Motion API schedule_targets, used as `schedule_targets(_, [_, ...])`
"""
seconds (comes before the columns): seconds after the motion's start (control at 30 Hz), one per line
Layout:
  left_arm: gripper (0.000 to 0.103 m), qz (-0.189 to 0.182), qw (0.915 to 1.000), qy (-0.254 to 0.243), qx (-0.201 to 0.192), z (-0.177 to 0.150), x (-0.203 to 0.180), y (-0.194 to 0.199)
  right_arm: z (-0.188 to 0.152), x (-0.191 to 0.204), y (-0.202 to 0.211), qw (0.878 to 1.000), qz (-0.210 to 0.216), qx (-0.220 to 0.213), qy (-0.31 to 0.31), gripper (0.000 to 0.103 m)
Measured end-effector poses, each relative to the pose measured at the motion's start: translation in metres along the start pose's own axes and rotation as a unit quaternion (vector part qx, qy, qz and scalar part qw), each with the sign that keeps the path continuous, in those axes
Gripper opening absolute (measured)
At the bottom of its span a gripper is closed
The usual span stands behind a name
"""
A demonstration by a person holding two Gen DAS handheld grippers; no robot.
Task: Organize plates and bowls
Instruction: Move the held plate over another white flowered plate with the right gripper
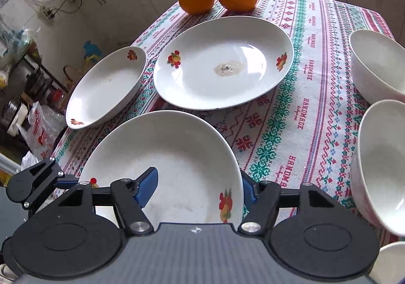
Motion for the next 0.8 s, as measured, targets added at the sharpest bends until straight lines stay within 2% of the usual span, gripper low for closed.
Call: schedule_targets(0.8, [0.101, -0.013, 0.9997, -0.017, 0.007, 0.002, 0.005, -0.003, 0.009, -0.011, -0.005, 0.998, 0.056, 0.026, -0.018, 0.072])
Point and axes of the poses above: each gripper's, at about its wrist camera, not at the fingertips, and y roughly against the way its jaws point, x to its left, z to its top, the point moved 4 cm from there along -y, roughly the way its jaws point, and after that the axes turned 1 degree about z, right-handed, at the moved point
